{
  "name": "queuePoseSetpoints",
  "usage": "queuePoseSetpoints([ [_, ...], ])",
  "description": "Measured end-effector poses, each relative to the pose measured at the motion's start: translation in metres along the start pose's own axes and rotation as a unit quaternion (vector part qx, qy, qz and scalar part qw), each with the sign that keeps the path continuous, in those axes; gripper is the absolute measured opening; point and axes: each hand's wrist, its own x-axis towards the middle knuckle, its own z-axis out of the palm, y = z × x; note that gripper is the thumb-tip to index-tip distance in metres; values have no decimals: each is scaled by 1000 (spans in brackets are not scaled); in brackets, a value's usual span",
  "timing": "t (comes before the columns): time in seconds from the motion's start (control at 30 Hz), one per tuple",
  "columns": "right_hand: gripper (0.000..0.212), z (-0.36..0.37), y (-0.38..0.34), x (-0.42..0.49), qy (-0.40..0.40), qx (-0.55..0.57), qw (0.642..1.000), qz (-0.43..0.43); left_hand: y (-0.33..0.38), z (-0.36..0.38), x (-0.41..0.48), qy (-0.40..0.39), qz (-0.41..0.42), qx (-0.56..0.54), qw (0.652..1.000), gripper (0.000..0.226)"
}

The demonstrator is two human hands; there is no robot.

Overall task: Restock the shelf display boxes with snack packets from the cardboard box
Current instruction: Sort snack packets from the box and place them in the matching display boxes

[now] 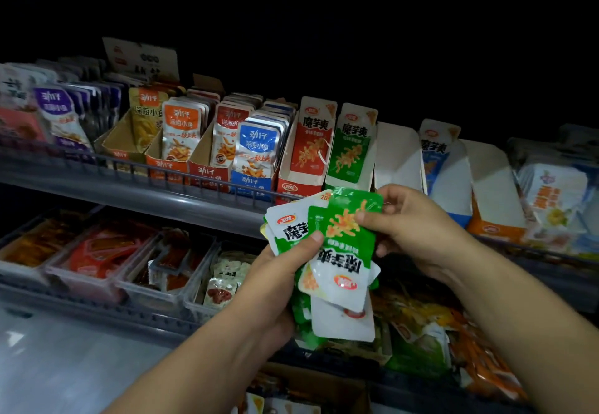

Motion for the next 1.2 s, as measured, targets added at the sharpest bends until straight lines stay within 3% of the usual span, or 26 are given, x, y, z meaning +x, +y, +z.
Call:
queuePoseSetpoints([
  [0.07, 23, -7, -1, -1, 45, 18, 999, -1, 1, -1, 0, 11, -5, 3, 1000, 38],
  [0.17, 42, -21, -4, -2, 113, 57, 992, -6, 2, -4, 0, 28, -15, 3, 999, 34],
  [0.23, 52, -28, -6, -4, 122, 81, 989, -8, 3, -4, -1, 34, -22, 1, 999, 32],
  [0.33, 49, -28, -7, -11, 75, 93, 993, 18, 3, -3, -2, 37, -27, -5, 999, 32],
  [0.43, 33, -27, 1, -12, 36, 18, 999, 19, 2, -1, -2, 39, -21, -10, 999, 34],
  [0.57, 65, -22, 6, -11, 5, -36, 999, 29, 1, -1, -1, 29, -12, -13, 999, 37],
  [0.63, 72, -19, 0, -9, -21, -83, 996, 24, 0, -1, -1, 24, -9, -10, 1000, 37],
  [0.77, 62, -19, -20, 0, -32, -225, 973, -28, 2, -1, 0, 5, 4, 1, 1000, 35],
  [0.97, 38, -15, -46, 19, -131, -304, 941, -64, 6, -1, 4, -2, 13, 4, 1000, 36],
  [1.07, 30, -25, -52, 40, -48, -240, 966, -78, 9, -6, 8, 20, 12, -10, 1000, 35],
  [1.13, 37, -32, -56, 61, 72, -142, 980, -121, 12, -7, 10, 20, 15, -9, 1000, 34],
  [1.2, 46, -37, -59, 83, 133, -68, 974, -172, 13, -7, 10, 17, 18, -8, 1000, 34],
])
